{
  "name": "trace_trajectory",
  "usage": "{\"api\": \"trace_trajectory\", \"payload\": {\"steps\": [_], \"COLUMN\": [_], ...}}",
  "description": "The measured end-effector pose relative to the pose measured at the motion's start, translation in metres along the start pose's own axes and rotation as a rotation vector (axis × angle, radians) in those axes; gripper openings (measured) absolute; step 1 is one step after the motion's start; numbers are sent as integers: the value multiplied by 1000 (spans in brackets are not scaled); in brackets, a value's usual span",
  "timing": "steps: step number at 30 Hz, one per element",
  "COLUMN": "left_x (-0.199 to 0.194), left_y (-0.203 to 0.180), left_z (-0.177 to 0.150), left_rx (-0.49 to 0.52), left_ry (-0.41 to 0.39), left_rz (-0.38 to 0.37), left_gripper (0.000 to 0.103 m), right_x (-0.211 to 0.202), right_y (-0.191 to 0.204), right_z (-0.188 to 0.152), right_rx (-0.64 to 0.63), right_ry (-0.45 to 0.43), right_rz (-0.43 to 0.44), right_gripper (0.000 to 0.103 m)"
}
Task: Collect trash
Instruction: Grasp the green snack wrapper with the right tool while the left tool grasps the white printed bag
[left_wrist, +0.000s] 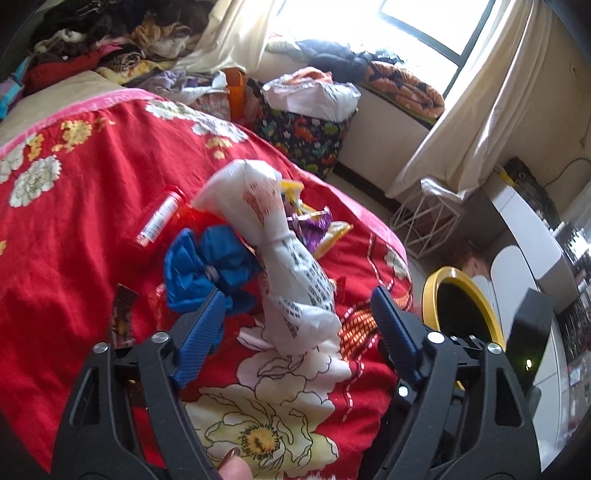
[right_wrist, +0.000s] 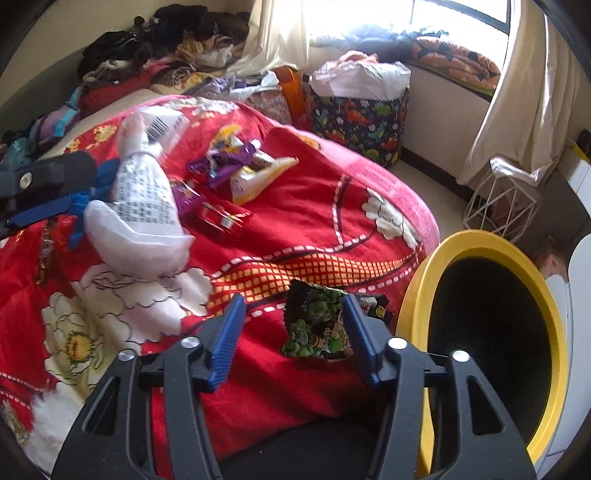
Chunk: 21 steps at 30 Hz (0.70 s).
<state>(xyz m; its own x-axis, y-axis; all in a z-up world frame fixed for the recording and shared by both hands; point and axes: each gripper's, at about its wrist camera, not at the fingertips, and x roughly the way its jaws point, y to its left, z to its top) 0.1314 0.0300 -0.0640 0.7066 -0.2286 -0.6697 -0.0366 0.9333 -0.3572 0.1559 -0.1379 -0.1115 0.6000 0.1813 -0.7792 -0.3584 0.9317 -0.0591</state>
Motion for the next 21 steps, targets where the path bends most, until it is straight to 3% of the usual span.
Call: {"api": "trace_trajectory", "payload": {"steps": [1, 4, 6, 14, 21], "left_x": [4, 12, 18, 36, 35], "left_y": [0, 0, -2, -6, -5], "left_z": [-1, -2, -2, -8, -10], "left_rx": [-1, -13, -11, -1, 0], "left_ry": [13, 34, 45, 84, 75], "left_rz": [0, -4, 0, 20, 9], "left_gripper": [69, 65, 62, 38, 28], "right_x": [3, 11, 12, -10, -33], "right_y": [-1, -3, -4, -17, -29], "right_z": [0, 1, 0, 1, -4], "right_rx": [2, -1, 8, 91, 146], "right_ry": [7, 31, 28, -54, -109], "right_rz": [0, 18, 29, 168, 249], "right_gripper": [41, 8, 4, 1, 1]}}
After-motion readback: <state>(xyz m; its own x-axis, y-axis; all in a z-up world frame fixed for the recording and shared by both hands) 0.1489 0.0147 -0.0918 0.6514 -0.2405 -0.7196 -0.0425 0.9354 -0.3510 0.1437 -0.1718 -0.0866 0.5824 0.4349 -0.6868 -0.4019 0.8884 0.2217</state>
